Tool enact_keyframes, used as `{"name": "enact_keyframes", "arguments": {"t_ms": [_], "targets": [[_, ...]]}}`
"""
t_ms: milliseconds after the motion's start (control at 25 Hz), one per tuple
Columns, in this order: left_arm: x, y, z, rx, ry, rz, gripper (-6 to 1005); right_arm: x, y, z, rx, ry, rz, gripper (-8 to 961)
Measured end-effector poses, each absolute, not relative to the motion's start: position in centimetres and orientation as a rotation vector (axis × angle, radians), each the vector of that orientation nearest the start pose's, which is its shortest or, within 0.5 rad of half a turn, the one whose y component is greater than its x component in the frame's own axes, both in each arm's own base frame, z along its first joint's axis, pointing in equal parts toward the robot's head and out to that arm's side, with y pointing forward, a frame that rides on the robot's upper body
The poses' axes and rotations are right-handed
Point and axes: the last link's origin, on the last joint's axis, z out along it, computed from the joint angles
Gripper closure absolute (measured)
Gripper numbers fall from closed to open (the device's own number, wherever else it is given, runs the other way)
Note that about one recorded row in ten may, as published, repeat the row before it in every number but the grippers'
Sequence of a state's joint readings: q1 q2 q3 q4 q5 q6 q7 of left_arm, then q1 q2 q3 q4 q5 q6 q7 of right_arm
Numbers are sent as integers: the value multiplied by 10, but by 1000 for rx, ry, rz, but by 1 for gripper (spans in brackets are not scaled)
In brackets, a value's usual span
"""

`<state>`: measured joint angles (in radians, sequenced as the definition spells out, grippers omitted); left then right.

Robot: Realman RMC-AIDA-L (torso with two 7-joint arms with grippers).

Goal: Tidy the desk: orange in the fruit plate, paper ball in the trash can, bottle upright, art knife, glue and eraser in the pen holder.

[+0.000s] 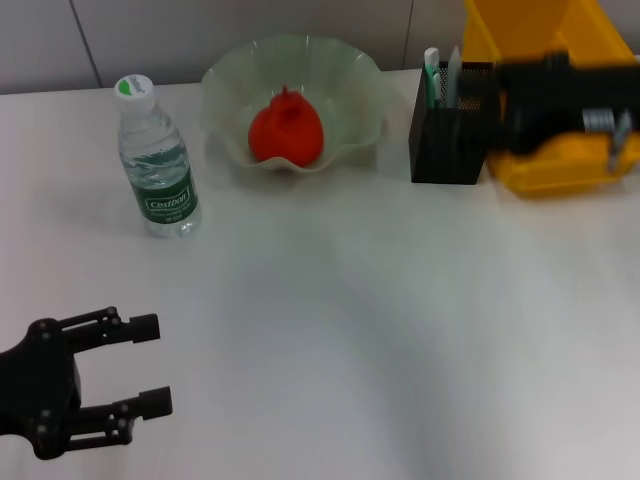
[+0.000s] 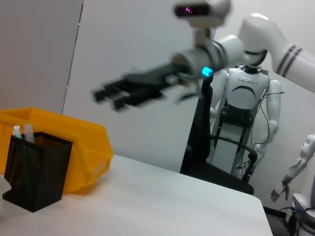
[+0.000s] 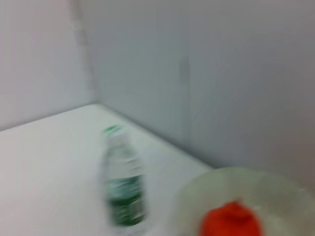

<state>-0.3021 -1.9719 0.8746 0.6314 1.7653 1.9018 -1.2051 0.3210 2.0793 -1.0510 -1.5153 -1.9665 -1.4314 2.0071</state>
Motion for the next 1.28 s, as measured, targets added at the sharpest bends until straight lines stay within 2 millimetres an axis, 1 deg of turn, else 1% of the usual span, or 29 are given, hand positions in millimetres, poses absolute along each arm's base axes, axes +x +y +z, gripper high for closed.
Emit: {"name": "enact_keyframes", "arguments": {"t_ms": [40, 80, 120, 160, 200, 240, 320, 360, 400, 440, 480, 560, 600, 640, 840, 1040, 1280], "targets": [[-291, 242, 34, -2871, -471, -971, 230, 192, 323, 78, -2614, 532, 436, 292], [-291, 243, 35, -2874, -476, -969, 230, 192, 323, 78, -2614, 532, 436, 293], [-290, 245, 35, -2880, -482, -967, 230, 199, 315, 75, -2648, 541, 443, 293], [-289, 247, 36, -2889, -496, -962, 230, 212, 302, 67, -2711, 534, 443, 293], [-289, 247, 36, -2889, -496, -962, 230, 212, 302, 67, -2711, 534, 443, 293], [-289, 248, 37, -2897, -508, -956, 231, 217, 298, 64, -2735, 529, 444, 293], [-289, 250, 36, -2917, -529, -937, 231, 231, 289, 54, -2780, 522, 449, 292], [-289, 251, 36, -2941, -555, -910, 231, 241, 284, 47, -2804, 527, 460, 292], [-289, 251, 36, -2941, -555, -910, 231, 241, 284, 47, -2804, 527, 460, 292], [-289, 252, 36, -2953, -563, -896, 231, 250, 279, 41, -2817, 527, 476, 292], [-289, 253, 35, -2964, -571, -884, 231, 250, 279, 41, -2817, 527, 476, 292], [-288, 255, 36, -2990, -590, -850, 231, 259, 275, 34, -2824, 523, 537, 292], [-288, 255, 36, -2990, -590, -850, 231, 259, 275, 34, -2824, 523, 537, 293], [-288, 256, 37, -2995, -593, -840, 231, 262, 274, 32, -2821, 504, 577, 293], [-288, 265, 46, -3027, -605, -761, 230, 268, 272, 31, -2807, 472, 602, 293], [-287, 270, 48, -3039, -600, -729, 231, 273, 272, 30, -2795, 481, 609, 293], [-287, 271, 48, -3035, -598, -725, 231, 279, 270, 28, -2773, 480, 637, 292]]}}
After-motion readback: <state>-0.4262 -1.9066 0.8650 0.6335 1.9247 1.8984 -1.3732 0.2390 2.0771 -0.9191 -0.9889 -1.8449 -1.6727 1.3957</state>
